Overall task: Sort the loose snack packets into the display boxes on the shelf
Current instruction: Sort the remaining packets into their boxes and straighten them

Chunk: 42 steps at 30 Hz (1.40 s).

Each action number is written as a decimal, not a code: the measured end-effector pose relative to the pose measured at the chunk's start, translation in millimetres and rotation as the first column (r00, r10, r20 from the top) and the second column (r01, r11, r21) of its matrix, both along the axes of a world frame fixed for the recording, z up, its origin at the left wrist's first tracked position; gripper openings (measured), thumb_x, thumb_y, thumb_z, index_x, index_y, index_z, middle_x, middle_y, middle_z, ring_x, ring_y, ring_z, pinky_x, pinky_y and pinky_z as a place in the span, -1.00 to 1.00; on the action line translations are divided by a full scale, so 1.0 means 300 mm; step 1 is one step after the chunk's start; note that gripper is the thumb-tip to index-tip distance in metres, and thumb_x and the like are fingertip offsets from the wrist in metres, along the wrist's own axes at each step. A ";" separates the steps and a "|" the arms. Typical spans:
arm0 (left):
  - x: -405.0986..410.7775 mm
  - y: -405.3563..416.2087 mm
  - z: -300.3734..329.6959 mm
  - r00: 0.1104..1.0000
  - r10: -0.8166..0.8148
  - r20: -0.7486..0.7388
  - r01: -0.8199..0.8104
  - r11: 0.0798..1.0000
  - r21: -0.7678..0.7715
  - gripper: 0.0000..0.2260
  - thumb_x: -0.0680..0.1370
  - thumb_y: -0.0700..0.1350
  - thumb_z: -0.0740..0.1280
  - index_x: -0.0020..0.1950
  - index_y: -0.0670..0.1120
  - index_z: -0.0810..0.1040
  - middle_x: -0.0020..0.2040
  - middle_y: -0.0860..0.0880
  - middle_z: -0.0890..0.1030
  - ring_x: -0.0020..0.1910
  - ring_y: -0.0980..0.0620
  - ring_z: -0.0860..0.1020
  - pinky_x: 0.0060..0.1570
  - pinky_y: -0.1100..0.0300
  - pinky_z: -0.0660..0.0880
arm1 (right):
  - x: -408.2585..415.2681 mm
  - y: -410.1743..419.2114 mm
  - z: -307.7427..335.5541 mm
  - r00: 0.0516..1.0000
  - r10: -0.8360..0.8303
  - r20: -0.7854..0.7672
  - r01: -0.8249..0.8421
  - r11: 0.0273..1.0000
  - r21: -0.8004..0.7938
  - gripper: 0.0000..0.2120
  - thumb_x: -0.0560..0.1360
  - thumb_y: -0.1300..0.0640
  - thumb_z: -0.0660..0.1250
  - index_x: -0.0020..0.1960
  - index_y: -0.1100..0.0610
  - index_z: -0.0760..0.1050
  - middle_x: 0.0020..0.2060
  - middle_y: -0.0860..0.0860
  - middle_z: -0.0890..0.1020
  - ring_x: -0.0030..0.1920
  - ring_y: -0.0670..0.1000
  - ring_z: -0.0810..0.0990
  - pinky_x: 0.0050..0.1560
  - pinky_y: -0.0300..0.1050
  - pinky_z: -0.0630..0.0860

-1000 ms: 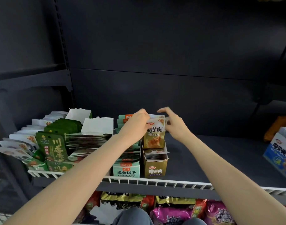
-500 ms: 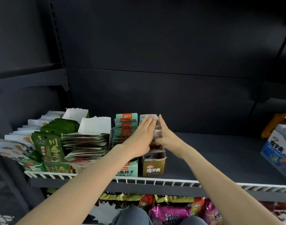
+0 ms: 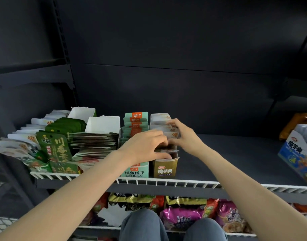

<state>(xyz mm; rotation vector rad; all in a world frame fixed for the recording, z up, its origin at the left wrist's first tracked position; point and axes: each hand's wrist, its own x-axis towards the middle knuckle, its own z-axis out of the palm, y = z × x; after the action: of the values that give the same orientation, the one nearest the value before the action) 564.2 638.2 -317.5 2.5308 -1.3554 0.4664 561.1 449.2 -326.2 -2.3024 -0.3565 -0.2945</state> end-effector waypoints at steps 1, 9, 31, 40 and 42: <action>-0.001 -0.005 -0.004 1.000 0.021 0.011 -0.022 0.998 0.064 -0.62 0.52 0.18 0.24 0.19 -0.04 0.51 0.10 0.06 0.54 0.06 0.12 0.50 0.01 0.15 0.50 | 0.000 -0.002 0.002 1.000 -0.009 -0.002 0.009 1.000 -0.011 -0.55 0.42 0.22 0.42 0.23 0.01 0.34 0.16 -0.03 0.49 0.13 -0.05 0.49 0.04 -0.24 0.43; 0.013 -0.034 -0.030 0.959 0.002 0.285 -0.016 0.999 0.050 -0.71 0.43 -0.25 0.43 0.13 -0.08 0.57 0.04 -0.05 0.60 -0.16 -0.02 0.62 -0.38 0.20 0.53 | 0.013 -0.022 0.003 1.000 0.012 -0.026 -0.012 1.000 -0.020 -0.63 0.50 0.26 0.32 0.24 -0.01 0.39 0.23 -0.04 0.49 0.21 -0.03 0.47 0.12 -0.17 0.44; -0.019 -0.082 -0.028 0.908 0.100 0.406 -0.261 0.894 0.364 -0.83 0.54 -0.18 0.30 0.08 -0.14 0.62 0.37 -0.12 0.30 0.28 -0.10 0.29 0.10 0.00 0.31 | 0.011 -0.031 -0.036 0.999 -0.046 0.022 0.046 0.999 -0.001 -0.63 0.54 0.26 0.28 0.28 -0.05 0.41 0.25 -0.07 0.49 0.14 -0.01 0.53 0.16 -0.08 0.51; 0.011 -0.066 0.033 0.947 0.191 0.260 -0.253 0.940 0.229 -0.76 0.55 -0.16 0.28 0.21 -0.10 0.51 0.35 -0.05 0.26 0.31 -0.02 0.27 0.18 0.00 0.35 | 0.045 -0.023 0.017 0.994 -0.086 0.065 0.087 0.996 -0.018 -0.74 0.56 0.23 0.24 0.21 0.03 0.49 -0.02 -0.05 0.62 -0.02 -0.05 0.59 -0.06 -0.24 0.50; 0.030 -0.057 0.062 0.962 0.198 0.186 -0.234 0.952 0.199 -0.79 0.55 -0.16 0.29 0.19 -0.08 0.50 0.29 -0.03 0.28 0.23 0.02 0.32 0.15 0.04 0.38 | 0.076 -0.024 0.054 0.997 -0.076 -0.008 0.076 0.995 -0.062 -0.76 0.56 0.21 0.23 0.22 0.08 0.46 -0.01 0.00 0.60 -0.02 0.00 0.58 -0.06 -0.20 0.49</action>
<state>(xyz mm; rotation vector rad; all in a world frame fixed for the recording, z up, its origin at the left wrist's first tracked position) 573.3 621.0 -298.8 2.8985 -1.2477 0.6098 583.9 442.0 -309.9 -2.3814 -0.2767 -0.3135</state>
